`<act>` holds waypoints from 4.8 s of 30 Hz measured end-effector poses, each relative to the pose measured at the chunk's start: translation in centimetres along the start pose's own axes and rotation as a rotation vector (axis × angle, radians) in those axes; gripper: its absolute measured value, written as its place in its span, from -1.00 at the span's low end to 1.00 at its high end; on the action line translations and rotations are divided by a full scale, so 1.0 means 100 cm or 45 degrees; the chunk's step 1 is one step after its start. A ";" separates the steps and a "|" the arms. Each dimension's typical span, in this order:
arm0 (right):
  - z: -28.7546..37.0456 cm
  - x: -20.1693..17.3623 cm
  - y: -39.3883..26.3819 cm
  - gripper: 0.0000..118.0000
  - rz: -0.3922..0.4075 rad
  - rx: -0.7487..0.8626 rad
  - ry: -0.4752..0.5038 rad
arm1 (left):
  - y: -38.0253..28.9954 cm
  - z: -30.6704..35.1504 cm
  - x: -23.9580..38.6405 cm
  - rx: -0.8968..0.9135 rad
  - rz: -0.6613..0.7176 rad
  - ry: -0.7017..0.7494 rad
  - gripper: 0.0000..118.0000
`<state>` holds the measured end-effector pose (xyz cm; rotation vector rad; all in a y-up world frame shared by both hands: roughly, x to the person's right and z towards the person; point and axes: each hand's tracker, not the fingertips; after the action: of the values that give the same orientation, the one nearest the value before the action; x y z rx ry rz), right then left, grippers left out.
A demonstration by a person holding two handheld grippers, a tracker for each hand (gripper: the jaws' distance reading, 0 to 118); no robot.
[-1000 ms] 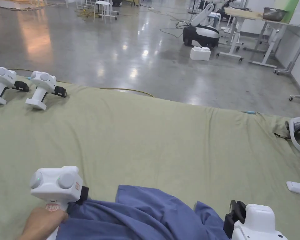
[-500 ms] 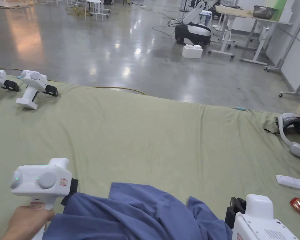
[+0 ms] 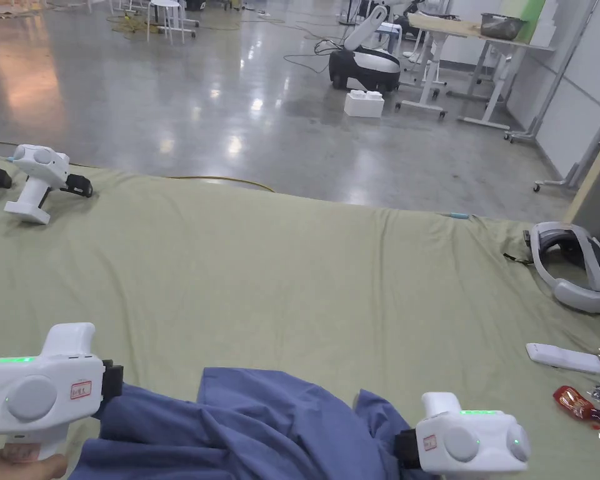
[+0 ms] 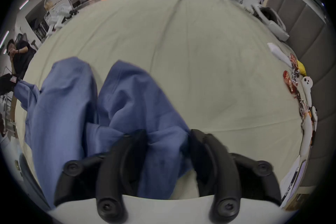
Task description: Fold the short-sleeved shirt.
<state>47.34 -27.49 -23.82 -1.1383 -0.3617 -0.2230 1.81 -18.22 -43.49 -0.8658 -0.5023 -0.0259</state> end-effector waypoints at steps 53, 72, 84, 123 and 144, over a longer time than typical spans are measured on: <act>0.401 0.012 0.185 -0.90 0.019 1.170 -0.319 | 0.250 0.212 -0.044 0.622 0.035 0.204 -0.84; 0.362 0.028 0.166 -0.90 -0.003 1.154 -0.359 | 0.230 0.179 -0.041 0.595 0.026 0.181 -0.84; 0.284 0.032 0.003 -0.90 -0.006 0.992 -0.322 | 0.050 0.159 -0.075 0.404 0.038 0.100 -0.84; 0.240 -0.070 -0.137 -0.05 -0.058 1.081 -0.182 | -0.094 0.151 -0.030 0.387 -0.060 0.187 0.10; 0.250 -0.135 -0.102 -0.91 -0.072 1.384 -0.184 | -0.063 0.166 0.063 0.858 -0.235 0.219 -0.97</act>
<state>27.15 -8.90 -11.23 -0.0700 -0.5461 0.0267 -0.86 -9.05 -27.21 -0.1539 -0.3890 -0.0936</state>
